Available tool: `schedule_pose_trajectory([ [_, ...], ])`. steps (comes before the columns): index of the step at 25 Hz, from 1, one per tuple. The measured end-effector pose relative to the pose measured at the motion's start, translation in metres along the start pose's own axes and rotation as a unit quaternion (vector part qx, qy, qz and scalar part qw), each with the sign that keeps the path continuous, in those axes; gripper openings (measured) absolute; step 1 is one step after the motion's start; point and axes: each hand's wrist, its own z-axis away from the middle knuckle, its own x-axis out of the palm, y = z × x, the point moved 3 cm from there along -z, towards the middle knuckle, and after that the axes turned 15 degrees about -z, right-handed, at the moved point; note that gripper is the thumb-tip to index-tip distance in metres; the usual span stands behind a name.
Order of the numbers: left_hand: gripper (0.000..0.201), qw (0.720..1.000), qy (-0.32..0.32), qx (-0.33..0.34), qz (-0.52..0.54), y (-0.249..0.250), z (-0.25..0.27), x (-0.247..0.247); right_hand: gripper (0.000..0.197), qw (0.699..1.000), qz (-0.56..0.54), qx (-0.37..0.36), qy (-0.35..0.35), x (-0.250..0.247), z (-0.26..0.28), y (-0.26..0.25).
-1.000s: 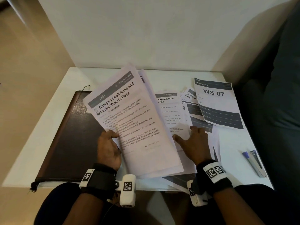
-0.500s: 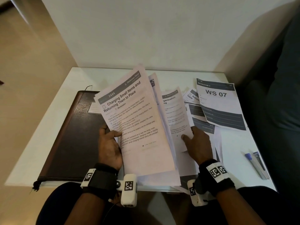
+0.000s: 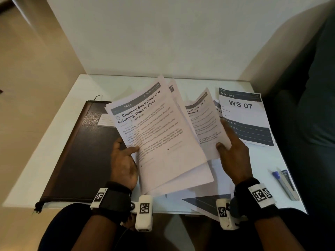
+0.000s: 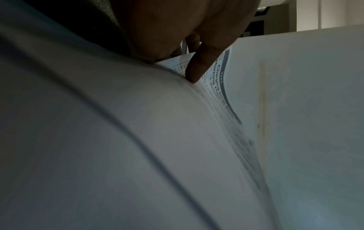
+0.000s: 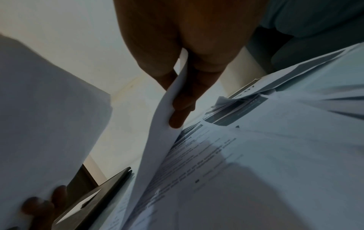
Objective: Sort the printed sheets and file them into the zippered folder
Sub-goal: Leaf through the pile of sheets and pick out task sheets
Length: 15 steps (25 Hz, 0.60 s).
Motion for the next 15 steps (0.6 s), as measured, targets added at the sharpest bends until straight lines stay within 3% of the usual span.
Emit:
schedule_pose_trajectory([
  [2, 0.058, 1.0, 0.001, -0.007, -0.019, 0.0, 0.001, 0.003, 0.046, 1.0, -0.009, 0.021, -0.005, 0.002, -0.001, 0.002],
  [5, 0.055, 0.999, 0.009, -0.024, -0.033, -0.002, 0.0, 0.004, 0.019, 0.985, -0.091, 0.143, -0.031, 0.016, 0.002, 0.011],
  [7, 0.053, 0.999, 0.015, -0.031, -0.042, -0.005, 0.0, 0.005, 0.018, 0.965, -0.162, 0.198, -0.055, 0.025, 0.007, 0.009],
  [10, 0.052, 0.998, 0.027, -0.042, -0.042, -0.005, -0.001, 0.002, 0.027, 0.976, -0.124, 0.172, -0.057, 0.028, 0.004, 0.012],
  [15, 0.054, 0.998, 0.037, -0.054, -0.009, -0.005, -0.005, -0.005, 0.015, 0.985, -0.007, 0.17, -0.019, 0.017, -0.002, 0.029],
])
